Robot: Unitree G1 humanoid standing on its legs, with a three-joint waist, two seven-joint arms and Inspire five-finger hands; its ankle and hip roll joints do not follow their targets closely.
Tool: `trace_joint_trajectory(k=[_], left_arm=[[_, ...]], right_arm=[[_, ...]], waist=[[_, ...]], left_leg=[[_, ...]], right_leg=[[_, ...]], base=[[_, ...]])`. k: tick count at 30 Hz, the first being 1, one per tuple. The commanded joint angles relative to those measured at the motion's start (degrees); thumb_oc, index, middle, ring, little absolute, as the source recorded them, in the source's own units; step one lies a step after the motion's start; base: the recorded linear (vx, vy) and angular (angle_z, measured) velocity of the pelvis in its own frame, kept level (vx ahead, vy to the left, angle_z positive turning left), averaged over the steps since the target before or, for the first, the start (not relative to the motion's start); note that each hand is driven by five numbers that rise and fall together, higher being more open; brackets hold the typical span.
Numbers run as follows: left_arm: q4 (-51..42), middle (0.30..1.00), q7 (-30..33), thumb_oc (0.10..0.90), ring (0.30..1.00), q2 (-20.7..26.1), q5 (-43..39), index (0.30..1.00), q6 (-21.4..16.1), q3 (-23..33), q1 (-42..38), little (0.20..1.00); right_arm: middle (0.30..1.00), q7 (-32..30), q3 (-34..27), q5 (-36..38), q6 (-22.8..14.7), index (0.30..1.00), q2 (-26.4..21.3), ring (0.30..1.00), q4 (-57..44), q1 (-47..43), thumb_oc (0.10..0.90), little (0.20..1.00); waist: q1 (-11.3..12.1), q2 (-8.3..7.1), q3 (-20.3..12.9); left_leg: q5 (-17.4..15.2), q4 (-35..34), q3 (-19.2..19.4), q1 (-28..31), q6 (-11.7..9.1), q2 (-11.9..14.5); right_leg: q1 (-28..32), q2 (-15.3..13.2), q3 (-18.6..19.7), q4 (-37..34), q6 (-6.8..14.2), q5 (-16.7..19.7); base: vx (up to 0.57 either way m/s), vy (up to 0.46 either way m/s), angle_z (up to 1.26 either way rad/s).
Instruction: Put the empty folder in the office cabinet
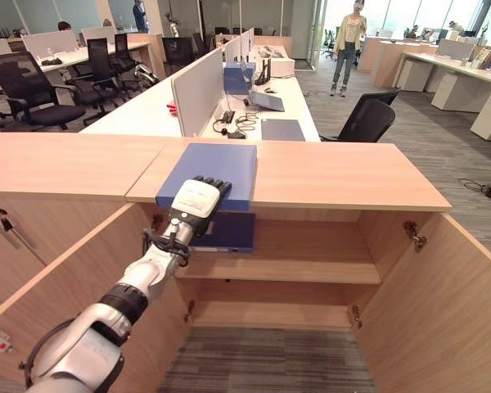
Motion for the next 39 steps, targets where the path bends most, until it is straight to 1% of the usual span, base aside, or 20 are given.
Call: trace_joint_trajectory(k=[1, 3, 10, 15, 19, 20, 21, 22, 23, 24, 25, 26, 27, 28, 29, 30, 32, 34, 38, 39], left_arm=[[5.50, 0.300, 4.32, 0.400, 0.300, -0.58, 0.91, 0.300, 2.77, 2.13, -13.02, 0.300], [7.44, 0.300, 5.66, 0.400, 0.300, -1.11, -0.06, 0.300, 2.67, 1.62, -12.63, 0.300], [8.32, 0.300, 6.76, 0.400, 0.300, -1.19, -1.21, 0.300, 2.28, 1.52, -12.11, 0.300], [9.26, 0.300, 7.03, 0.400, 0.300, -1.88, -2.19, 0.300, 2.97, 1.72, -12.45, 0.300], [7.60, 0.300, 6.77, 0.400, 0.300, -2.58, -3.40, 0.300, 2.67, 2.65, -12.65, 0.300], [0.40, 0.300, 5.68, 0.400, 0.300, -2.76, -5.77, 0.300, 0.65, 4.62, -11.75, 0.300], [-13.51, 0.300, 1.69, 0.400, 0.300, -1.26, -8.39, 0.300, -3.71, 7.59, -7.23, 0.300], [-17.31, 0.300, 0.60, 0.400, 0.300, -0.89, -9.71, 0.300, -5.20, 8.44, -5.47, 0.300], [-22.69, 0.300, -1.93, 0.400, 0.300, -0.80, -12.80, 0.300, -7.95, 9.77, -2.33, 0.300], [-23.55, 0.300, -2.53, 0.400, 0.300, -0.52, -12.98, 0.300, -7.92, 10.30, -1.69, 0.300], [-27.98, 0.300, -5.10, 0.400, 0.300, -0.73, -16.93, 0.300, -9.83, 11.52, 1.84, 0.300], [-36.16, 0.300, -11.38, 0.400, 0.300, -0.99, -26.26, 0.300, -13.75, 14.13, 8.32, 0.300], [-41.28, 0.300, -16.55, 0.400, 0.300, -0.54, -34.17, 0.300, -15.83, 15.22, 12.38, 0.300], [-45.29, 0.300, -19.47, 0.400, 0.300, 0.30, -42.88, 0.300, -17.46, 16.26, 15.88, 0.300], [-48.74, 0.300, -24.50, 0.400, 0.300, 1.53, -53.75, 0.300, -18.11, 17.26, 20.67, 0.300], [-51.16, 0.300, -28.24, 0.400, 0.300, 2.86, -60.59, 0.300, -18.25, 17.51, 24.23, 0.300], [-54.54, 0.300, -32.09, 0.400, 0.300, 6.00, -66.98, 0.300, -17.48, 18.69, 28.58, 0.300], [-54.41, 0.300, -34.79, 0.400, 0.300, 6.80, -73.27, 0.300, -16.30, 18.85, 31.97, 0.300], [-53.64, 0.300, -34.81, 0.400, 0.300, 7.71, -74.57, 0.300, -15.50, 20.76, 35.73, 0.300], [-52.79, 0.300, -34.38, 0.400, 0.300, 8.04, -72.08, 0.300, -15.30, 21.25, 36.79, 0.300]], right_arm=[[0.900, -1.31, 2.95, -1.17, -0.81, 0.900, -2.13, 0.900, 5.39, -1.50, 0.800, 0.900], [0.900, -1.69, 3.20, -1.31, -0.88, 0.900, -2.04, 0.900, 5.88, -1.66, 0.800, 0.900], [0.900, -2.10, 3.11, -1.60, -1.04, 0.900, -2.12, 0.900, 6.24, -1.52, 0.800, 0.900], [0.900, -2.51, 2.67, -1.32, -1.08, 0.900, -2.17, 0.900, 6.56, -1.54, 0.800, 0.900], [0.900, -2.58, 2.49, -1.08, -1.01, 0.900, -2.21, 0.900, 6.45, -1.55, 0.800, 0.900], [0.900, -2.47, 1.78, -0.56, -0.98, 0.900, -2.11, 0.900, 5.96, -1.32, 0.800, 0.900], [0.900, -2.08, 0.73, 0.16, -0.89, 0.900, -2.14, 0.900, 5.23, -1.12, 0.800, 0.900], [0.900, -1.86, 0.25, 0.45, -0.87, 0.900, -2.14, 0.900, 5.05, -1.21, 0.800, 0.900], [0.900, -1.44, -0.35, 0.75, -0.93, 0.900, -2.07, 0.900, 4.77, -1.14, 0.800, 0.900], [0.900, -1.41, -0.22, 0.73, -0.93, 0.900, -2.15, 0.900, 4.75, -1.02, 0.800, 0.900], [0.900, -1.06, -0.81, 1.25, -1.06, 0.900, -2.27, 0.900, 4.38, -0.80, 0.800, 0.900], [0.900, -0.26, -1.97, 1.44, -1.22, 0.900, -2.31, 0.900, 3.63, -0.54, 0.800, 0.900], [0.900, 0.67, -2.41, 1.34, -1.34, 0.900, -2.57, 0.900, 2.97, -0.36, 0.800, 0.900], [0.900, 1.35, -2.74, 1.26, -1.39, 0.900, -2.84, 0.900, 2.47, -0.18, 0.800, 0.900], [0.900, 2.53, -2.71, 1.48, -1.48, 0.900, -2.87, 0.900, 1.16, 0.31, 0.800, 0.900], [0.900, 3.48, -2.94, 1.72, -1.59, 0.900, -3.00, 0.900, 0.10, 0.39, 0.800, 0.900], [0.900, 5.08, -3.19, 2.61, -1.74, 0.900, -2.86, 0.900, -1.12, 0.45, 0.800, 0.900], [0.900, 5.92, -3.09, 2.85, -1.84, 0.900, -2.91, 0.900, -1.85, 0.55, 0.800, 0.900], [0.900, 6.31, -3.17, 2.36, -1.72, 0.900, -2.72, 0.900, -0.75, 0.89, 0.800, 0.900], [0.900, 6.39, -3.05, 2.29, -1.74, 0.900, -2.58, 0.900, -0.39, 0.80, 0.800, 0.900]], waist=[[-0.20, -0.06, 0.18], [-0.27, -0.09, 0.10], [-0.41, -0.06, -0.07], [-0.49, -0.09, -0.17], [-0.47, -0.09, -0.02], [-0.11, -0.30, 0.29], [0.32, -0.41, 0.63], [0.58, -0.48, 0.80], [0.83, -0.49, 0.92], [0.74, -0.42, 0.82], [0.90, -0.38, 0.86], [1.36, -0.37, 1.22], [1.52, -0.27, 1.41], [1.68, -0.03, 1.53], [1.77, 0.04, 1.82], [1.99, 0.23, 1.83], [2.30, 0.33, 2.01], [2.59, 0.44, 2.27], [2.98, 0.67, 2.42], [3.11, 0.75, 2.52]], left_leg=[[-7.69, -0.14, -1.71, 3.67, -2.00, -0.59], [-7.65, -0.14, -1.58, 3.82, -2.04, -0.61], [-7.70, -0.14, -1.63, 3.83, -2.08, -0.65], [-7.71, -0.14, -1.64, 3.82, -2.12, -0.69], [-7.63, -0.14, -1.83, 3.72, -2.10, -0.78], [-7.62, -0.14, -2.11, 3.54, -2.05, -0.80], [-7.64, -0.14, -2.61, 3.31, -2.02, -0.80], [-7.64, -0.14, -2.79, 3.21, -1.98, -0.81], [-7.63, -0.14, -2.88, 3.19, -1.96, -0.82], [-7.64, -0.14, -2.85, 3.22, -1.95, -0.82], [-7.57, -0.14, -2.86, 3.19, -1.93, -0.89], [-7.05, -0.14, -2.79, 2.97, -1.91, -0.96], [-6.99, -0.14, -2.77, 2.97, -1.90, -0.93], [-7.53, -0.14, -2.89, 3.28, -1.91, -0.92], [-7.08, -0.14, -2.69, 3.29, -1.92, -0.88], [-7.43, -0.14, -2.73, 3.33, -1.96, -0.85], [-7.33, -0.14, -2.72, 3.25, -1.97, -0.84], [-7.16, -0.14, -2.84, 3.05, -2.01, -0.88], [-6.87, -0.14, -3.11, 2.57, -2.09, -0.85], [-6.70, -0.14, -3.40, 2.35, -2.13, -0.87]], right_leg=[[1.59, 0.88, -1.02, 0.49, 4.11, -2.70], [1.65, 0.87, -1.03, 0.48, 4.11, -2.68], [1.68, 0.87, -1.06, 0.44, 4.18, -2.71], [1.72, 0.78, -1.11, 0.42, 4.21, -2.66], [1.65, 0.79, -1.18, 0.42, 4.19, -2.63], [1.54, 0.73, -1.37, 0.42, 4.16, -2.63], [1.40, 0.59, -1.70, 0.42, 4.12, -2.58], [1.36, 0.55, -1.76, 0.42, 4.09, -2.57], [1.35, 0.49, -1.87, 0.42, 4.06, -2.57], [1.37, 0.49, -1.84, 0.42, 4.06, -2.58], [1.30, 0.48, -1.95, 0.42, 3.98, -2.46], [1.13, 0.35, -2.15, 0.42, 3.78, -1.95], [1.14, 0.29, -2.25, 0.42, 3.76, -1.86], [1.42, 0.34, -2.34, 0.42, 3.88, -2.25], [1.44, 0.27, -2.35, 0.42, 3.78, -1.81], [1.51, 0.25, -2.39, 0.42, 3.92, -2.03], [1.55, 0.27, -2.33, 0.42, 4.00, -1.90], [1.48, 0.26, -2.40, 0.42, 4.07, -1.85], [1.25, 0.19, -2.65, 0.42, 4.04, -1.93], [1.14, 0.17, -2.81, 0.42, 4.03, -1.96]], base=[[0.00, 0.000, 0.00], [0.00, 0.000, 0.00], [0.00, 0.000, -0.01], [0.00, 0.000, -0.02], [0.00, 0.000, 0.00], [0.00, 0.000, 0.00], [0.00, 0.000, 0.00], [0.00, 0.000, 0.00], [0.00, 0.000, 0.00], [0.01, 0.010, 0.07], [-0.01, 0.011, 0.21], [-0.01, 0.017, 0.15], [0.01, 0.025, 0.07], [0.01, 0.018, -0.07], [0.03, 0.016, 0.00], [0.01, 0.006, 0.04], [0.02, 0.001, 0.08], [0.00, 0.000, 0.00], [-0.01, -0.006, 0.00], [-0.02, -0.017, -0.11]])
